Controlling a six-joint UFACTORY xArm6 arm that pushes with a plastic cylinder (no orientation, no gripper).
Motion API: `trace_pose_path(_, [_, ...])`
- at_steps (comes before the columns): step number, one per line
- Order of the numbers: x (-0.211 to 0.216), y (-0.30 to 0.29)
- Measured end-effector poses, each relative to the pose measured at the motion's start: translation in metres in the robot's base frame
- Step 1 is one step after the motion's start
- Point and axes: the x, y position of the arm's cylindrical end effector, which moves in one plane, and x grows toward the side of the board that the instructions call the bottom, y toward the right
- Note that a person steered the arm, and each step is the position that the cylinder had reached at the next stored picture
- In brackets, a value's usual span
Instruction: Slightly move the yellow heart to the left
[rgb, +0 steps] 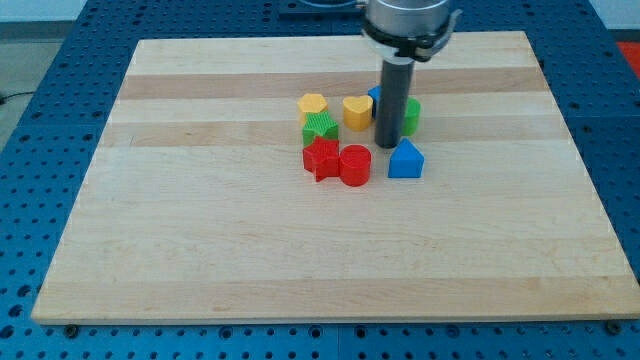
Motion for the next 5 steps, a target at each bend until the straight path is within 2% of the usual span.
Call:
trace_pose_path(3, [-0.04,-0.002])
trace_pose_path(5, [-0.04,-0.001])
